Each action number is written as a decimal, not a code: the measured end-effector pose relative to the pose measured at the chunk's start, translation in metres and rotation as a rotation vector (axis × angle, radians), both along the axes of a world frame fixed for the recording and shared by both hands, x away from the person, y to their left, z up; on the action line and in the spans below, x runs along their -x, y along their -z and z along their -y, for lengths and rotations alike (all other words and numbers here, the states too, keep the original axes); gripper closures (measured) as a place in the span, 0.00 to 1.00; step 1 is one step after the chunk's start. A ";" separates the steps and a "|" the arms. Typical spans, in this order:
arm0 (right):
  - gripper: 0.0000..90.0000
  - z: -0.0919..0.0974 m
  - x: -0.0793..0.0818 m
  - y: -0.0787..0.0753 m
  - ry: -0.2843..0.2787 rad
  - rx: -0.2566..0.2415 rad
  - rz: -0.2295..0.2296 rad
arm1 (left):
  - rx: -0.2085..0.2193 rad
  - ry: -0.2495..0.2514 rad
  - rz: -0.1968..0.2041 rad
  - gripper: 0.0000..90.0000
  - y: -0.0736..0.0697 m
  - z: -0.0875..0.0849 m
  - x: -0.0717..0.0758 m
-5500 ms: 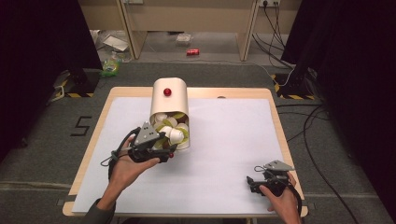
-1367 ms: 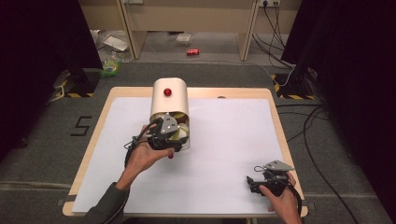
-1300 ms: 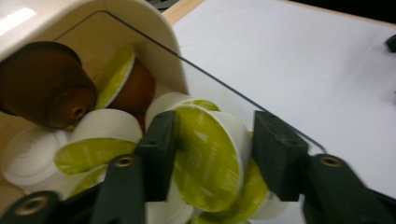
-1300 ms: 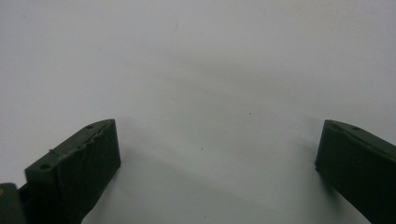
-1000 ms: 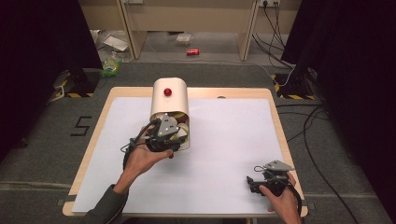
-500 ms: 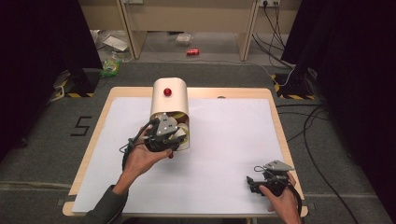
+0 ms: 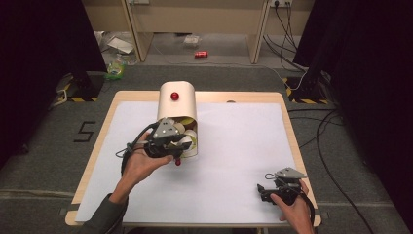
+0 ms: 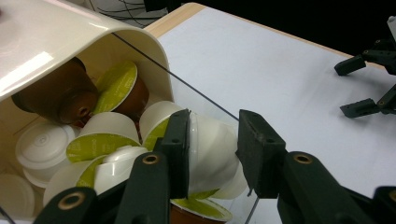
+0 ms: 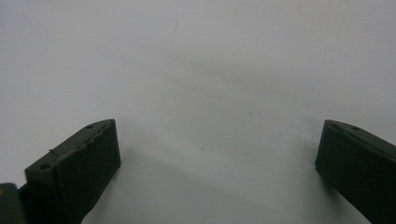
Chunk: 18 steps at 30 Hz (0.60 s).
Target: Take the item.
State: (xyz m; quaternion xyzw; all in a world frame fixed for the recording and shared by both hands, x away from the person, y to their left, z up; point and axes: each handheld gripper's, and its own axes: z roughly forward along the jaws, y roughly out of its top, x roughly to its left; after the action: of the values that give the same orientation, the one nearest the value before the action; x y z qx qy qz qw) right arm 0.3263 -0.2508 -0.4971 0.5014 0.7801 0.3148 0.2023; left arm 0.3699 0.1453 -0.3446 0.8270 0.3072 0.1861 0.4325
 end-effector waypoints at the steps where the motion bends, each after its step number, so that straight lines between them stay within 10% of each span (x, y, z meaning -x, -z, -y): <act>1: 0.00 0.000 0.000 0.000 0.001 -0.001 -0.001 | 0.007 0.000 0.000 0.72 -0.001 -0.001 0.000; 18: 0.00 0.000 0.000 0.000 0.000 0.000 0.000 | 0.030 -0.012 0.021 0.72 -0.017 -0.021 0.008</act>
State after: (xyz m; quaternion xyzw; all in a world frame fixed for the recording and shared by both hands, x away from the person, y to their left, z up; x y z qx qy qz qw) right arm 0.3264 -0.2508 -0.4971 0.5015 0.7801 0.3147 0.2021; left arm 0.3623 0.1667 -0.3277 0.8165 0.3104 0.1930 0.4469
